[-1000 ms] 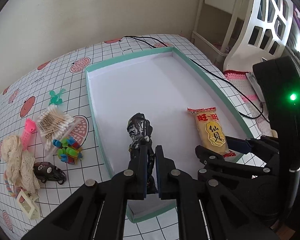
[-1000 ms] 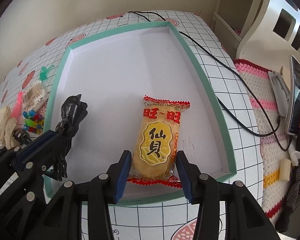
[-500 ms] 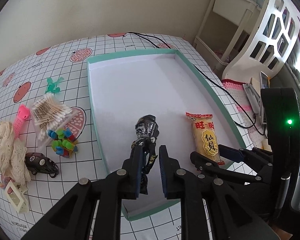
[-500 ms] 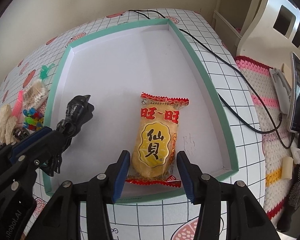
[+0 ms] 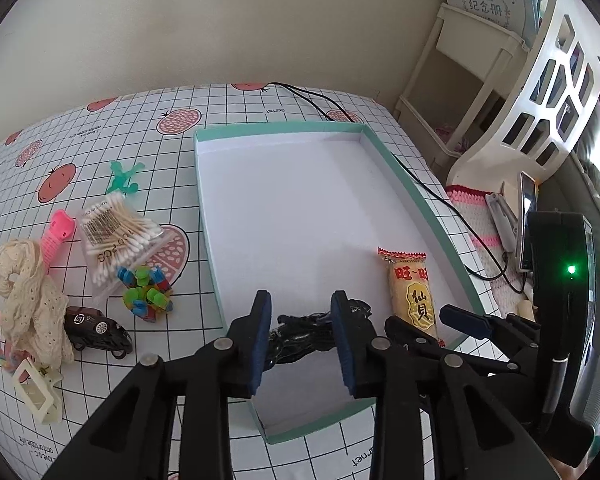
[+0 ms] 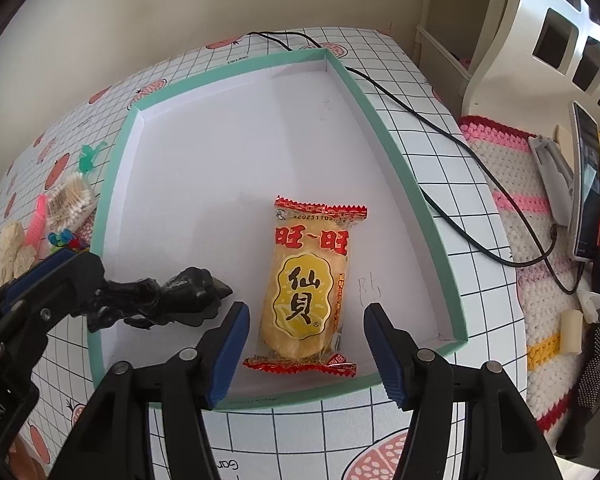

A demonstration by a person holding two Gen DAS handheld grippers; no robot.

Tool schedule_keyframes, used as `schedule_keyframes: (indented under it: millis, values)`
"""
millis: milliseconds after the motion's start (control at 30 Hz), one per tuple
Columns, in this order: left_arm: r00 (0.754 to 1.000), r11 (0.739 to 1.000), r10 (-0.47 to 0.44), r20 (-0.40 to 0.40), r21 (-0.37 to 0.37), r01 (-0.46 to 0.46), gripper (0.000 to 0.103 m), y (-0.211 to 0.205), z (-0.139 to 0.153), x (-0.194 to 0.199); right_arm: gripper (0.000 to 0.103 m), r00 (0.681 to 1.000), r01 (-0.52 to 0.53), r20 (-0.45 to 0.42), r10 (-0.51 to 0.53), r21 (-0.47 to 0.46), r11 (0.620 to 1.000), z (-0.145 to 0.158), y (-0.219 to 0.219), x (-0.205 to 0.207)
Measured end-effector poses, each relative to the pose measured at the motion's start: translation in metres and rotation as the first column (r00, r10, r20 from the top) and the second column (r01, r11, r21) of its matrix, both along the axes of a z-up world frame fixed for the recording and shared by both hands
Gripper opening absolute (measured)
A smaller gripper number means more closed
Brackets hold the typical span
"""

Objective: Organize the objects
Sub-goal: 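Lower and release the cracker bag in the tray with the right tool while the left tool releases the figure, then move both tools out of the tray toward the cream lace fabric and rainbow ring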

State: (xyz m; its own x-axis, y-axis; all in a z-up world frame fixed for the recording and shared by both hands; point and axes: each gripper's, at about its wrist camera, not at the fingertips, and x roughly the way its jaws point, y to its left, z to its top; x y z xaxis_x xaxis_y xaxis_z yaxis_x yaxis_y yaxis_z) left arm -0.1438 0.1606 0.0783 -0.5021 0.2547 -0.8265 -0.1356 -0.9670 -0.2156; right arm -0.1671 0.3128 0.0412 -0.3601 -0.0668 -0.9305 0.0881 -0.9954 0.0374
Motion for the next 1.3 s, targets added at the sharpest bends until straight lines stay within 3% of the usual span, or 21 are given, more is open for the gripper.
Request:
schedule_keyframes:
  millis: [300,433,633,767,900,967,1133,1300]
  values:
    - [0.996,0.996,0.085,-0.02,-0.004,-0.085,0.036,-0.014,0.004,-0.002,0.068,1.0,0.0,-0.01,0.0,0.001,1.0,0.001,-0.002,0.003]
    - [0.99,0.99,0.141,-0.023,-0.024,-0.142,0.048,-0.023,0.003,-0.003,0.07,1.0,-0.005,-0.009,0.005,0.001,1.0,0.0,-0.004,0.002]
    - [0.974,0.973,0.226,0.021,-0.063,-0.224,0.059,-0.04,-0.007,-0.008,0.084,1.0,-0.014,-0.013,0.014,0.004,1.0,-0.002,-0.008,0.004]
    - [0.961,0.959,0.275,0.038,-0.084,-0.271,0.068,-0.051,-0.013,-0.007,0.102,0.999,-0.023,-0.025,0.023,0.005,1.0,-0.001,-0.012,0.004]
    - [0.949,0.947,0.312,0.056,-0.096,-0.306,0.072,-0.058,-0.018,-0.006,0.103,0.999,-0.029,-0.025,0.029,0.01,1.0,-0.002,-0.015,0.005]
    - [0.944,0.943,0.325,0.059,-0.102,-0.318,0.084,-0.061,-0.02,-0.006,0.103,0.999,-0.031,-0.024,0.032,0.013,0.999,-0.003,-0.016,0.005]
    - [0.938,0.933,0.345,0.043,-0.121,-0.338,0.095,-0.065,-0.022,-0.005,0.103,0.999,-0.03,-0.029,0.031,0.016,0.999,-0.003,-0.017,0.005]
    - [0.941,0.933,0.336,0.046,-0.153,-0.326,0.095,-0.066,-0.025,-0.005,0.103,0.999,-0.029,-0.03,0.029,0.018,0.999,-0.002,-0.016,0.005]
